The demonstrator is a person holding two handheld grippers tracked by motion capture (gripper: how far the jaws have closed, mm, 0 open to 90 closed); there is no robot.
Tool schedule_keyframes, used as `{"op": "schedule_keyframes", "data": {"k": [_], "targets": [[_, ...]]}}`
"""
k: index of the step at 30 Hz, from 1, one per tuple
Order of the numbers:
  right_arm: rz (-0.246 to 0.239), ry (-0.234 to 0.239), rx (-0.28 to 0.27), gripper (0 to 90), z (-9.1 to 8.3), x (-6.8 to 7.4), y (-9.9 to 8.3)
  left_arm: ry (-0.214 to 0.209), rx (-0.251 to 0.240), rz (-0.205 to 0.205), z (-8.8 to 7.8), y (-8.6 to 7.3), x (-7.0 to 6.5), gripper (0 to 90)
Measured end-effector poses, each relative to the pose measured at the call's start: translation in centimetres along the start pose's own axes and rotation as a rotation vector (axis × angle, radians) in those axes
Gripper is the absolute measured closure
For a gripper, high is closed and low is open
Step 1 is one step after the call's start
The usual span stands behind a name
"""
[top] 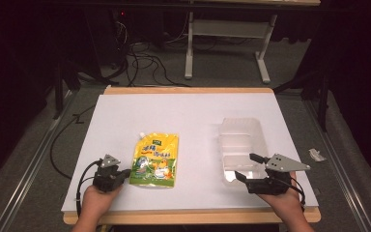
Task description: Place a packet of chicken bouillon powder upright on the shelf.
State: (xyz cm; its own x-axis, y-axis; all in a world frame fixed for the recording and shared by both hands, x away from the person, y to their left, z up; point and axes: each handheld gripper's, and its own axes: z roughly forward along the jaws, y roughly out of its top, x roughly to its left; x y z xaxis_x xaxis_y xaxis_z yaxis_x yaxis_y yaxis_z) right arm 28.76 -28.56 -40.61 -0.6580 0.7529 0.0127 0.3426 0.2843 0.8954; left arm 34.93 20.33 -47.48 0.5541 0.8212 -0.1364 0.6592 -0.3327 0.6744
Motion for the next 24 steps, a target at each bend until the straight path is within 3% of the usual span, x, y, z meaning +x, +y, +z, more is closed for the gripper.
{"op": "schedule_keyframes", "data": {"k": [2,8,15,24], "targets": [[0.001,-0.001,0.000,17.6,0.0,0.0,0.0,-0.034,0.006,0.015,0.0,-0.2,-0.8,90.0],[0.006,-0.004,0.001,17.6,0.0,0.1,0.0,-0.054,0.017,0.038,0.2,0.0,-1.7,90.0],[0.007,-0.006,0.001,17.6,-0.1,0.0,0.0,-0.044,0.012,0.034,0.3,0.2,-1.8,90.0],[0.012,-0.005,-0.012,17.6,-0.2,-0.2,0.0,-0.009,-0.042,0.011,-0.3,0.4,-1.6,90.0]]}}
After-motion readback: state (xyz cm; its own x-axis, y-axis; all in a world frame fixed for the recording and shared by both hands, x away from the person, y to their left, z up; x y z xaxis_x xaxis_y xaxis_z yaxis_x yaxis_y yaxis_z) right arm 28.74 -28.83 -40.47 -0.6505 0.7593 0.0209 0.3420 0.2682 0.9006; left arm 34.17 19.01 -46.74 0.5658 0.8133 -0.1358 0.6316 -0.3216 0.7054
